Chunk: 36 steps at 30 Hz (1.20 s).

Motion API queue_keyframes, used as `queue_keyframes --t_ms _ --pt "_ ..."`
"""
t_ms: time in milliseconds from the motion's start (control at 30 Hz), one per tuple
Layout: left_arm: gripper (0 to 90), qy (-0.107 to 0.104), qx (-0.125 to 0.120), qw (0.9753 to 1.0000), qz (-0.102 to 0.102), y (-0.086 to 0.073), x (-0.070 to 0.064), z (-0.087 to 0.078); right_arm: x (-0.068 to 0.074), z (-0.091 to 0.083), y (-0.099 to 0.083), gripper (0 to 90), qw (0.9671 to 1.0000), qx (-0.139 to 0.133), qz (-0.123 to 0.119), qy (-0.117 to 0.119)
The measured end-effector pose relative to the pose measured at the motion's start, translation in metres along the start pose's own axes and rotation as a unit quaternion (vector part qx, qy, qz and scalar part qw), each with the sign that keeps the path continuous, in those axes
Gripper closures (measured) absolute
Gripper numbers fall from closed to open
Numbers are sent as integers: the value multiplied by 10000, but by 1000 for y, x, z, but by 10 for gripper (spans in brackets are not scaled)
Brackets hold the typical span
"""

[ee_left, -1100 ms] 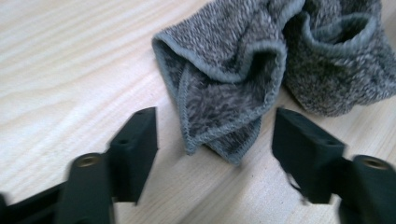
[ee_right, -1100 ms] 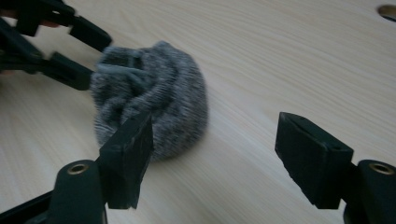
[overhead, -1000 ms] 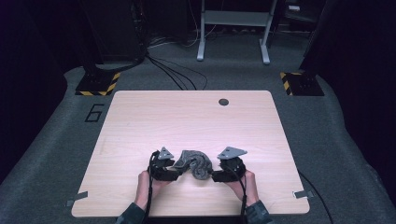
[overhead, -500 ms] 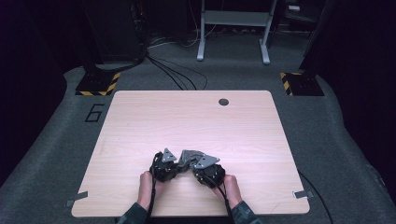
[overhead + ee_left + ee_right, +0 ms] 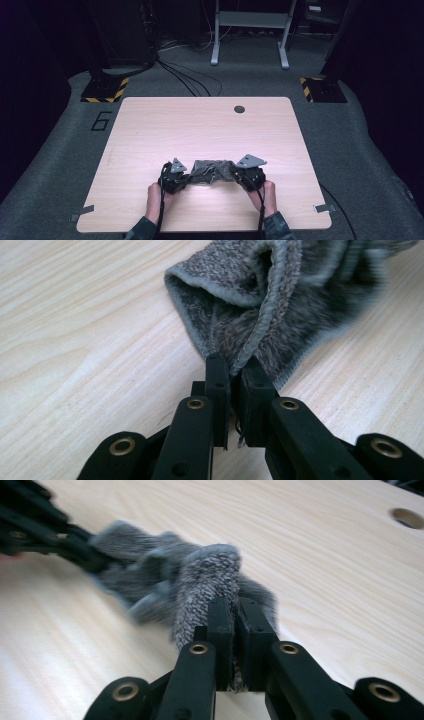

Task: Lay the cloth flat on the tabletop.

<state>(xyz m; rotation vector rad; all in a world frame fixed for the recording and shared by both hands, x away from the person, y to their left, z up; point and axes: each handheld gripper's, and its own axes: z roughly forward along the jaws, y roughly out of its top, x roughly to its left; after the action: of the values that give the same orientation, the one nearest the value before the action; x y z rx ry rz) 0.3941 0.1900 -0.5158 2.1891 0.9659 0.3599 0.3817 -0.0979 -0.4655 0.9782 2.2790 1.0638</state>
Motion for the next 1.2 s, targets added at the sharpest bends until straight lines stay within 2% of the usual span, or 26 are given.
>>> queue_keyframes --t_ms 67,167,200,267,333,400,433,467,500,567,633,667,733,767,800,833,933,967,1033,1067,1100,1167,1200 --pt "842 2 -38 10000 -51 -1 2 -1 -9 -3 -3 862 9998 8 144 -120" --pt "842 -41 30 10000 -66 -1 6 -5 -20 -3 -9 861 9994 44 248 -248" --pt "842 13 -24 10000 -64 -2 6 -4 -23 -2 -11 861 9992 80 281 -274" --pt "841 -22 16 10000 -68 -2 6 -5 -27 2 -16 857 9986 210 370 -310" --pt "819 -23 43 10000 -69 -2 5 -5 -29 7 -20 814 9980 346 443 -300" --pt "705 -34 86 9999 -63 -1 5 -6 -32 7 -22 710 9980 381 435 -256" --pt "642 -50 48 9999 -157 0 5 -7 -32 4 -22 652 9979 339 526 -177" --pt "553 -50 48 9999 -157 0 5 -7 -32 4 -22 652 9979 339 526 -177" --pt "487 -75 49 9997 -222 2 5 -10 -34 -3 -19 533 9977 215 635 -137" --pt "378 -83 -12 9995 -303 4 5 -14 -34 -13 -14 459 9983 32 584 -78" --pt "341 -75 -55 9996 -255 8 4 -15 -30 -22 -5 409 9982 -139 575 -33" --pt "335 -40 -59 9997 -220 9 3 -15 -27 -26 0 398 9987 -223 462 6" --pt "333 -58 -30 9998 -214 11 2 -14 -14 -28 9 388 9991 -286 275 134" --pt "334 -59 -35 9999 -131 14 0 -11 -6 -28 13 382 9993 -248 148 219" --pt "339 -59 -35 9999 -131 14 0 -11 -6 -28 13 382 9993 -248 148 219" --pt "358 -64 3 10000 14 17 -2 -8 9 -22 18 359 9989 -159 -174 414" --pt "411 -101 3 9999 132 22 -6 -3 29 -5 18 307 9962 137 -531 681" --pt "448 -123 41 9998 181 22 -6 -2 34 2 16 308 9954 247 -609 699" --pt "523 -174 108 9996 207 22 -7 2 44 16 10 330 9951 529 -579 600" --pt "566 -230 179 9993 226 22 -6 3 43 24 7 372 9943 528 -770 520" --pt "601 -226 146 9994 216 21 -6 5 45 29 3 460 9942 675 -739 399" --pt "684 -245 171 9993 232 19 -5 6 42 36 -3 594 9949 703 -682 235" --pt "717 -245 171 9993 232 19 -5 6 42 36 -3 594 9949 703 -682 235"
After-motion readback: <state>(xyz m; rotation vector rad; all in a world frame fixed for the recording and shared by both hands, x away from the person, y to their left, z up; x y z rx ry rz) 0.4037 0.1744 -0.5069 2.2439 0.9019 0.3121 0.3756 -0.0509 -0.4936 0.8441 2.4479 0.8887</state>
